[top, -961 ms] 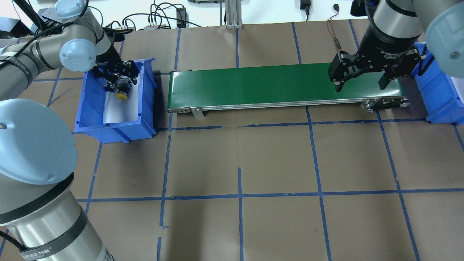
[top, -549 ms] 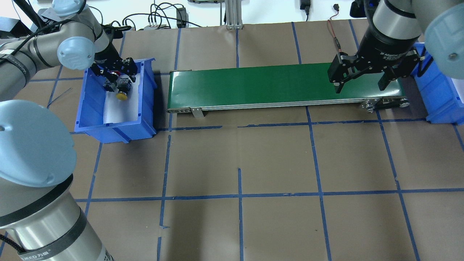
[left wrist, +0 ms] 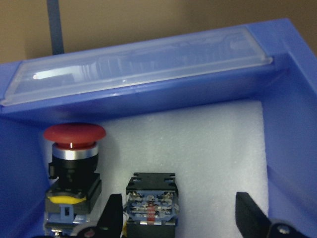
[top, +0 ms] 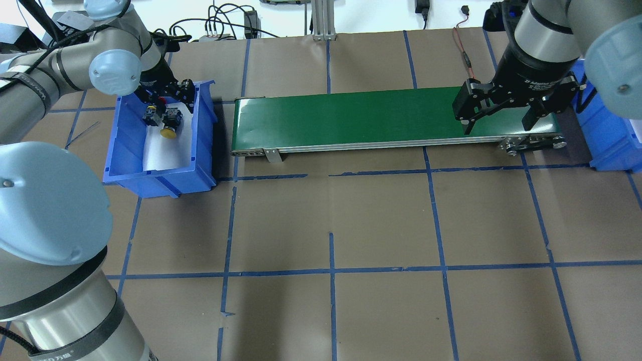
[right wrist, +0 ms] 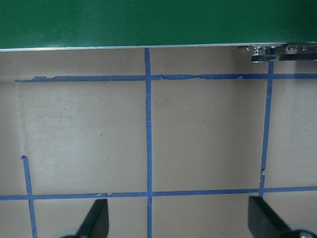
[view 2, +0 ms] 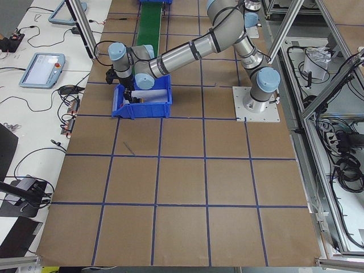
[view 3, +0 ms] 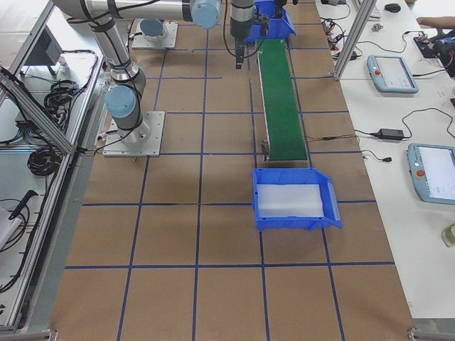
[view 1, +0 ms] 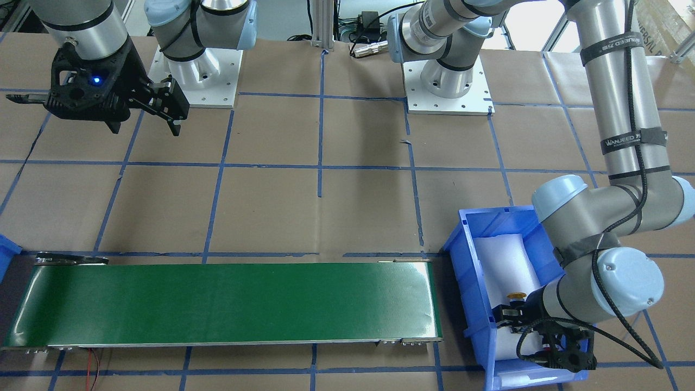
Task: Transport two buttons from left to right
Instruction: 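Grasp the yellow-capped black button with the left gripper and lift it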
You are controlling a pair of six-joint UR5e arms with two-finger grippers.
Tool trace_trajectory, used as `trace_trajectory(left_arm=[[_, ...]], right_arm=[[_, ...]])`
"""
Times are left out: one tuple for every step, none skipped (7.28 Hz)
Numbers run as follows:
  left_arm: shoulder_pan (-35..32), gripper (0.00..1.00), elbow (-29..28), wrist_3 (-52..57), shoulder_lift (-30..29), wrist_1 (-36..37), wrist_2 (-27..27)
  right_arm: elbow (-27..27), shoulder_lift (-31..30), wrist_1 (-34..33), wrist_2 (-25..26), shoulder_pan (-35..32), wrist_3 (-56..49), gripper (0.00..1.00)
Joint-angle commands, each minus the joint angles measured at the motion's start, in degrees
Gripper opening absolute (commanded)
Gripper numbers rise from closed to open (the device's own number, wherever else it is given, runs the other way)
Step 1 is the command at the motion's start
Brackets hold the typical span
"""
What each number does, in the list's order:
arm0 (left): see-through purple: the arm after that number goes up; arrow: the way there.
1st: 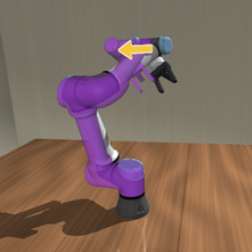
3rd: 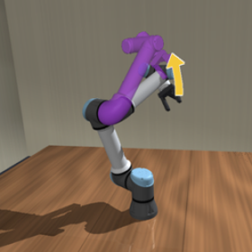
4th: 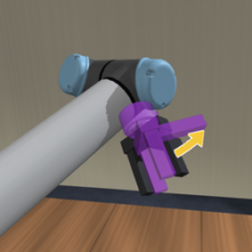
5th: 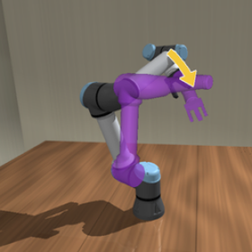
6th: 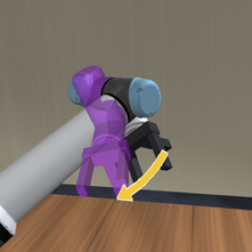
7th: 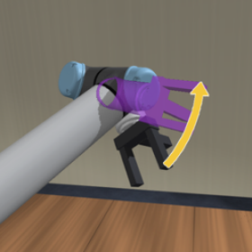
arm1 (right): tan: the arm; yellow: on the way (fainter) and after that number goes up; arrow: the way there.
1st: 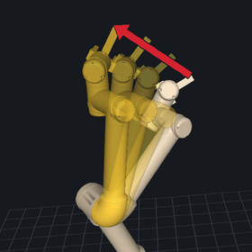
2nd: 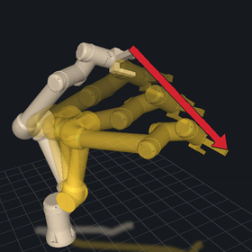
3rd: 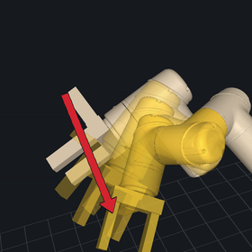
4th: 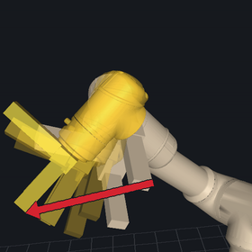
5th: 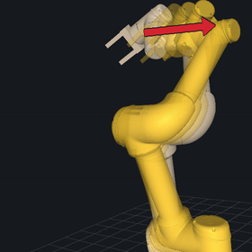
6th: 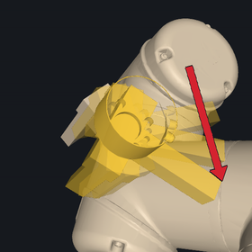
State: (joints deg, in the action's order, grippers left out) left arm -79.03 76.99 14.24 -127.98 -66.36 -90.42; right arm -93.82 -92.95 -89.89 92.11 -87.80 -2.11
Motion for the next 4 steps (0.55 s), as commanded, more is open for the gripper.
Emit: trace_trajectory(left_arm=[[0.3,0.80,0.0,0.0,0.0,0.0,0.2],[0.7,0.79,0.0,0.1,0.0,0.0,0.3],[0.8,0.77,-0.3,0.2,0.1,0.0,0.4],[0.9,0.77,-0.4,0.2,0.0,0.0,0.4]], right_arm=[[-0.1,0.0,0.0,0.0,0.0,0.0,1.00],[-0.1,-0.1,0.0,0.0,0.0,0.0,1.00],[-0.4,-0.2,0.0,0.0,0.0,0.0,1.00],[-0.5,-0.3,0.0,0.0,0.0,0.0,1.00]])
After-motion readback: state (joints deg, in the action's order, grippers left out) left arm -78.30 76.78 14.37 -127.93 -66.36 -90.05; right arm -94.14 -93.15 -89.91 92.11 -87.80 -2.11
